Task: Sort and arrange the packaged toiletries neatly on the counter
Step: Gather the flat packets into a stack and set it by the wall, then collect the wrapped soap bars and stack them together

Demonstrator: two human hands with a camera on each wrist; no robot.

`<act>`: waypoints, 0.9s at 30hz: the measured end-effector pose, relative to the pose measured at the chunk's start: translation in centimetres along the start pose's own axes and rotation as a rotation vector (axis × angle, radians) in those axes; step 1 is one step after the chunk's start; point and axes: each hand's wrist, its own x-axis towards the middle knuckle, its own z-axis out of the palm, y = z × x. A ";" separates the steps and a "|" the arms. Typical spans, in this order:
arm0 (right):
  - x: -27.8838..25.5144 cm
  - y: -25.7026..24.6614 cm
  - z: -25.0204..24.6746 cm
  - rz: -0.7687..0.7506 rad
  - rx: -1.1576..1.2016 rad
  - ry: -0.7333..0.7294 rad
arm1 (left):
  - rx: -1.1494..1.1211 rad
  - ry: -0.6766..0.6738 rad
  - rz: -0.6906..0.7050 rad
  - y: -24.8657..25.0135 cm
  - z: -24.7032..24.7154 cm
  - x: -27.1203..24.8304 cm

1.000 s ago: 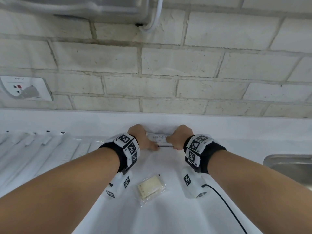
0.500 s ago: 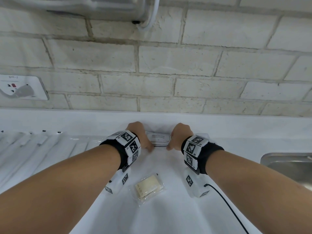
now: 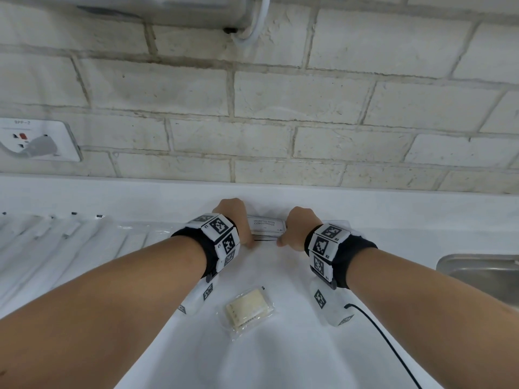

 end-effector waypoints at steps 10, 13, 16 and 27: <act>0.2 -0.1 0.1 -0.009 -0.010 -0.009 | -0.033 -0.029 0.001 -0.4 -0.1 -0.3; -0.1 -0.1 0.2 0.001 0.006 0.008 | -0.053 -0.045 0.017 -0.6 -0.3 -0.5; -1.1 -0.2 -0.1 0.005 0.037 0.015 | -0.072 -0.021 0.026 -0.9 -1.0 -1.7; -9.5 0.7 1.5 -0.394 0.166 -0.237 | -0.081 -0.242 0.202 -3.9 1.7 -11.1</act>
